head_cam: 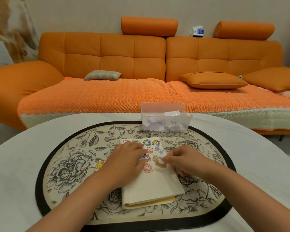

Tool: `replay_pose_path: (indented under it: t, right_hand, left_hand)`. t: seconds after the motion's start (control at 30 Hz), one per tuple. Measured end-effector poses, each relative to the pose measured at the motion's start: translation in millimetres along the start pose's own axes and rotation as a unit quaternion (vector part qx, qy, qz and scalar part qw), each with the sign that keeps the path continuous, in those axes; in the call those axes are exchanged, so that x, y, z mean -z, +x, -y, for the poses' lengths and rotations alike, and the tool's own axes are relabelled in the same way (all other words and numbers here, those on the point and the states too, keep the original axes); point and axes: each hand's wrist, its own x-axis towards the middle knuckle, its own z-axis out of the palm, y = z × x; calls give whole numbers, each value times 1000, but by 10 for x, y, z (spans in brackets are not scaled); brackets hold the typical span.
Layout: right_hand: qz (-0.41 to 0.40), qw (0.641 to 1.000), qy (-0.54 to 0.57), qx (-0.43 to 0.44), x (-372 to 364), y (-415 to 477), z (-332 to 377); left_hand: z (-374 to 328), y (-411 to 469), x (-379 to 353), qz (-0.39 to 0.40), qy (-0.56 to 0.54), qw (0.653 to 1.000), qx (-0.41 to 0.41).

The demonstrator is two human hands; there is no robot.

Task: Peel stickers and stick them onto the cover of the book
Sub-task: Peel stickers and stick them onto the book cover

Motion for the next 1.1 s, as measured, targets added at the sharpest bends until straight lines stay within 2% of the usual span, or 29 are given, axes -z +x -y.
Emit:
replay_pose_path:
  t: [0.27,0.6,0.87,1.0,1.1]
  right_hand:
    - [-21,996,-87,17,-95,55,-35]
    - [-62,985,-161,18,-183,98,-55]
    - [-126,967,-218,45,-258,68,-89]
    - [-185,946,-246,98,-269,-14,-149]
    - [-193,919,-299,171,-264,-80,-227]
  left_hand:
    - [63,3,-102,-30,-19,999,-23]
    - [50,-26,-147,-88,-55,989,-106]
    - [-30,-134,-127,-85,-67,983,-147]
    - [-44,-163,-100,-68,-48,986,-143]
    - [-77,-189,-68,-34,-11,989,-145]
